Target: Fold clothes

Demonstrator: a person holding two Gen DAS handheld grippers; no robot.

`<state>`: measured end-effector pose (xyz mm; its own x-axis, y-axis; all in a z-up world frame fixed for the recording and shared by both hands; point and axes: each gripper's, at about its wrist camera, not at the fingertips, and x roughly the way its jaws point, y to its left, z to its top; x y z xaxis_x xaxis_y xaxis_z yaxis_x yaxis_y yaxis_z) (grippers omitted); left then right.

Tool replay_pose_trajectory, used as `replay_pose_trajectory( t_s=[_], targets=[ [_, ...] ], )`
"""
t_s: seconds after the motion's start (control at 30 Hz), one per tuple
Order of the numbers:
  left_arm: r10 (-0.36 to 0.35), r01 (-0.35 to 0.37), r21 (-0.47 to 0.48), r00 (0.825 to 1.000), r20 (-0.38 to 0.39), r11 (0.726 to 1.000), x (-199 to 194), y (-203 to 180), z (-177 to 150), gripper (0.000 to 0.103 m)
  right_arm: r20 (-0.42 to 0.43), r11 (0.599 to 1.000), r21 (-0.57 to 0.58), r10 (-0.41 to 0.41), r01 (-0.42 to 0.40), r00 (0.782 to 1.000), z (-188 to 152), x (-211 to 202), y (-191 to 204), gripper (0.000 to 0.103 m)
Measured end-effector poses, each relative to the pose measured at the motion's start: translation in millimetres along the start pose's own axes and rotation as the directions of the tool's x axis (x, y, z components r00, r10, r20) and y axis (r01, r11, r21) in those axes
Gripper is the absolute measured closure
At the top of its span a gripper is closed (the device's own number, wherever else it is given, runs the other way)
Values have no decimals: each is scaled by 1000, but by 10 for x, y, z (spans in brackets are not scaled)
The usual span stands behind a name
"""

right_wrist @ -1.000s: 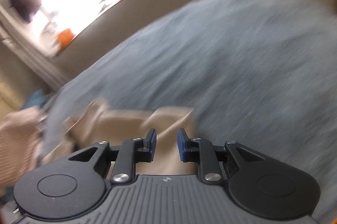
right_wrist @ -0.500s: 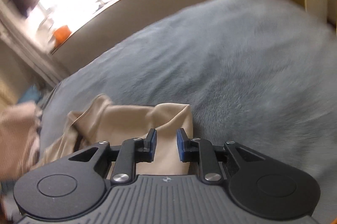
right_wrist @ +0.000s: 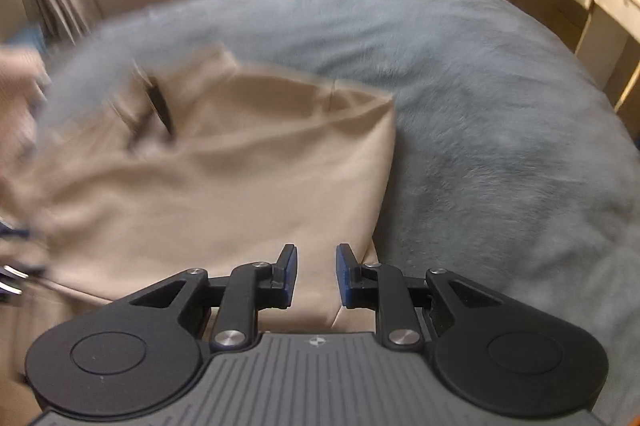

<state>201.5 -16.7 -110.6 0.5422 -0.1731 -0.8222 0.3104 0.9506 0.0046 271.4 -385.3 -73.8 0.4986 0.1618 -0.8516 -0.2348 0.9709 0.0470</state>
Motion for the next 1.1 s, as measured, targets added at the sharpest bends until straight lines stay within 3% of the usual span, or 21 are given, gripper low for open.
replay_pose_trajectory(
  t_s=[0.03,0.1,0.23,0.43,0.53,0.67,0.73,0.8,0.9,1.03,1.1],
  targets=[
    [0,0,-6,1000,14,1000,-6,5,-20,31,-44,998,-48,-49,47,998,-60,231,57,83],
    [4,-4,-13,999,40,1000,-16,6,-56,31,-47,991,-100,-93,88,995,-116,363,117,83],
    [20,-20,-2,997,70,1000,-24,-21,-99,31,-19,990,-61,-125,124,992,-67,-132,192,81],
    [6,-5,-14,996,90,1000,-32,0,-138,31,-86,994,-35,-102,99,991,-604,-522,232,81],
    [0,2,-20,995,101,1000,-36,11,-158,31,-159,986,-108,-145,129,977,-976,-269,217,81],
    [-3,6,-26,995,97,1000,-30,24,-143,31,-107,993,-28,-115,113,988,-1002,-462,70,80],
    [2,1,-28,996,91,1000,-28,15,-134,31,-52,991,-76,-111,107,992,-983,-637,165,80],
    [4,-2,-29,996,88,1000,-26,10,-129,31,-50,992,-122,-49,43,998,-1060,-721,251,80],
    [6,-3,-31,996,86,1000,-23,9,-130,30,-125,975,-214,-88,60,988,-1329,-550,309,79],
    [14,-11,-29,996,84,1000,-24,-3,-133,30,-80,991,-115,-71,62,994,-1301,-716,321,78],
    [17,-14,-36,997,77,999,-19,-2,-117,29,-11,986,-165,-8,6,1000,-1318,-893,483,78]
  ],
)
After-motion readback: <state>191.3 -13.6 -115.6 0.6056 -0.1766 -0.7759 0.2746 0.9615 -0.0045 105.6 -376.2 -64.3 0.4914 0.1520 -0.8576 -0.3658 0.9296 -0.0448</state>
